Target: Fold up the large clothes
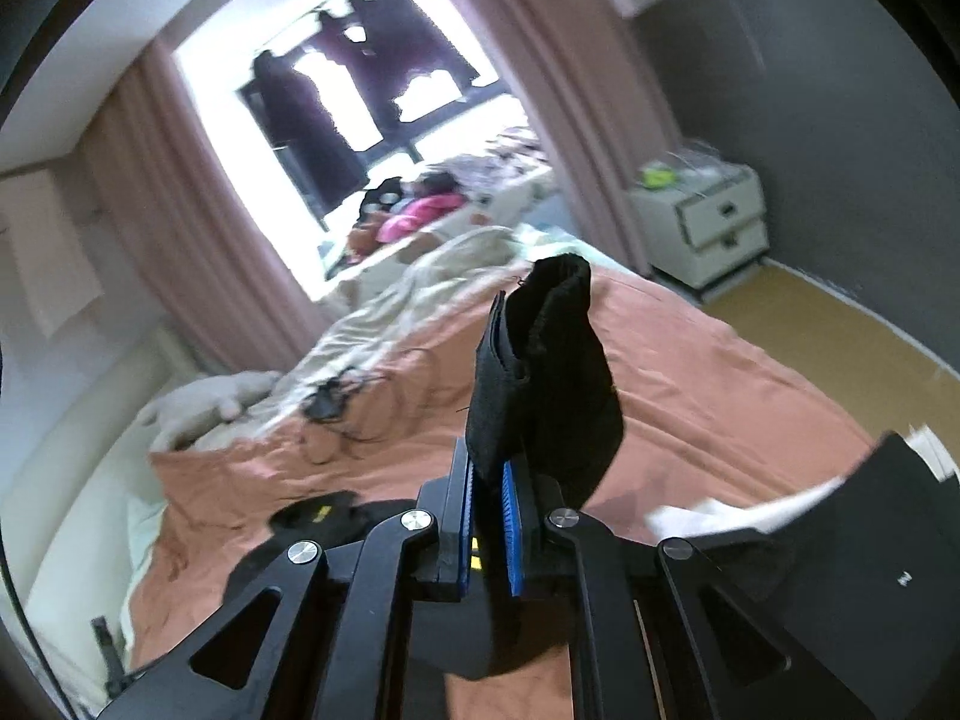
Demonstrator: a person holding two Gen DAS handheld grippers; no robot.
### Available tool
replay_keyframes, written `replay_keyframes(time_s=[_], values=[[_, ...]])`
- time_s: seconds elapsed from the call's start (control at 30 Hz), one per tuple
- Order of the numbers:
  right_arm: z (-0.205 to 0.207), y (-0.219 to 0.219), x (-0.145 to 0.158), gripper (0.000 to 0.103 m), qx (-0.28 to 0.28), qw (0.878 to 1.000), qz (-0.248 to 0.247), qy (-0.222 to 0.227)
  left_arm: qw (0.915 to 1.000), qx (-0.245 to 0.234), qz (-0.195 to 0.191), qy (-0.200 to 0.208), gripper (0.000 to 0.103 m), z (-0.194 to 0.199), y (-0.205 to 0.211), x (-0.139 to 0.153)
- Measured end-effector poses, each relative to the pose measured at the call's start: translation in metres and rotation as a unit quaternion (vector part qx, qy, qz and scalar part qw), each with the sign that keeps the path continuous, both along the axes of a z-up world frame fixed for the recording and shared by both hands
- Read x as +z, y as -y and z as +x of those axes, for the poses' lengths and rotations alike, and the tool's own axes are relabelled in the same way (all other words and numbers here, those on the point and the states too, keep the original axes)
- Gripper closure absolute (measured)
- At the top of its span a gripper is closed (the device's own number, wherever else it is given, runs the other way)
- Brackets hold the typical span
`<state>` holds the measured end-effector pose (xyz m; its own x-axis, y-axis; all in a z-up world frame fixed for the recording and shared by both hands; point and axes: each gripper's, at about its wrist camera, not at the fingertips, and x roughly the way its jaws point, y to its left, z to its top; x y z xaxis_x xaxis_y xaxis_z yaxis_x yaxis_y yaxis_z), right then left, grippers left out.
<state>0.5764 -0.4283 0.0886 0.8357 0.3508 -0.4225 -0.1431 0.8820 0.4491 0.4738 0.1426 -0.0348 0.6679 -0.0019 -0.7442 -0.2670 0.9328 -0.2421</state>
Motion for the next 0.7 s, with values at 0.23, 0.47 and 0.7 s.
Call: replay_keyframes(time_s=[0.23,0.47,0.7], values=[[-0.008,-0.097,0.051,0.094,0.06,0.997,-0.023,0.032,0.9997,0.023,-0.011,-0.004,0.011,-0.028,-0.045,-0.008],[-0.014,-0.195,0.084,0.094,0.109,0.991,-0.049,0.052,0.9981,0.057,-0.024,0.001,0.011,-0.064,-0.1,-0.017],[-0.011,-0.288,0.094,0.094,0.152,0.984,-0.067,0.059,0.9947,0.099,-0.027,0.012,0.011,-0.106,-0.166,-0.02]])
